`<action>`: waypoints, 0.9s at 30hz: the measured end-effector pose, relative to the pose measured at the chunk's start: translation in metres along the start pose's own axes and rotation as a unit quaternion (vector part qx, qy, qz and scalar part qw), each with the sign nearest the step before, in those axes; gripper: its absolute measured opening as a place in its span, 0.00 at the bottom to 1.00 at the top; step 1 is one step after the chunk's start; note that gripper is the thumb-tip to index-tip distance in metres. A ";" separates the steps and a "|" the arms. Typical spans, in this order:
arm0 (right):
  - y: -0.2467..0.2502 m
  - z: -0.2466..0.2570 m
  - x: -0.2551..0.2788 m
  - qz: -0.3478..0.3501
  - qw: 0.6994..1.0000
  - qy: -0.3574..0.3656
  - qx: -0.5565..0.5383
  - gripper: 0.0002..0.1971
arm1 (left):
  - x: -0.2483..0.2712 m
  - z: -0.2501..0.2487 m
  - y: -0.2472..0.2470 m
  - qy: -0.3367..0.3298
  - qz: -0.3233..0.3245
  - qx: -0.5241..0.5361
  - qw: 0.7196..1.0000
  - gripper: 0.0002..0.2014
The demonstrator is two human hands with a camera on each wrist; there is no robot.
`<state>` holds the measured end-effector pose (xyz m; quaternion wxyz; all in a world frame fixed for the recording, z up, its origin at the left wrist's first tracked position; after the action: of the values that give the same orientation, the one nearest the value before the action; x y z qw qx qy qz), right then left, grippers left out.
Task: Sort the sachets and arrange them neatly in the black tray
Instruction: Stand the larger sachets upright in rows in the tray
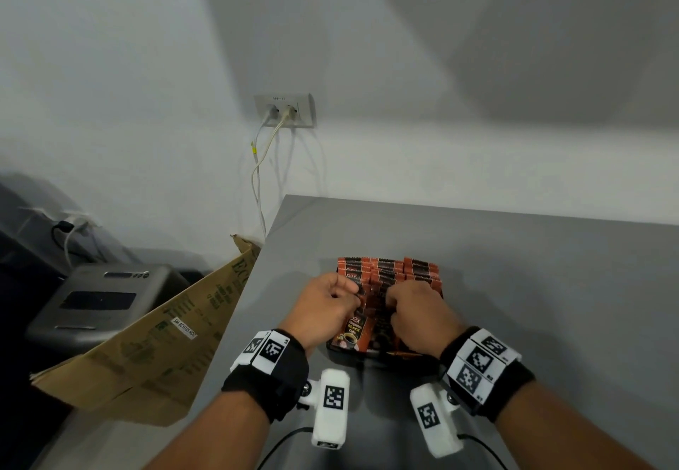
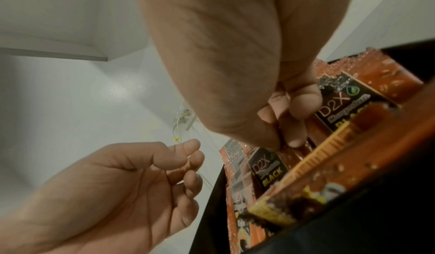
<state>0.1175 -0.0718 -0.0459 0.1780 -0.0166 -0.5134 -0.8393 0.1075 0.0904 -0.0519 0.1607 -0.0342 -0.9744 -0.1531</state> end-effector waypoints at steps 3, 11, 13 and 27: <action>0.001 -0.004 0.001 -0.006 1.000 0.011 -0.019 0.11 | 0.001 -0.001 0.001 -0.003 0.000 0.000 1.000 0.06; 0.028 -0.026 0.047 0.121 0.991 0.045 -0.020 0.14 | 0.006 0.006 0.012 0.000 -0.014 0.022 1.000 0.07; 0.018 -0.026 0.051 0.142 0.988 0.058 0.027 0.18 | 0.007 0.004 0.006 -0.002 -0.009 0.022 1.000 0.07; 0.015 -0.031 0.048 0.052 0.995 0.082 -0.003 0.04 | 0.019 0.011 -0.009 -0.007 0.012 0.024 1.000 0.07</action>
<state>0.0819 -0.1183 -0.0375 0.2626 0.0252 -0.4932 -0.8290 0.0851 0.0855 -0.0584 0.1569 -0.0429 -0.9784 -0.1275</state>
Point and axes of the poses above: each hand's wrist, its own x-axis away from the middle knuckle, its own y-axis out of the back of the hand, z = x × y, the point moved 7 cm from there along -x, towards the middle knuckle, and after that the axes turned 2 degrees about -x, right-handed, at the moved point
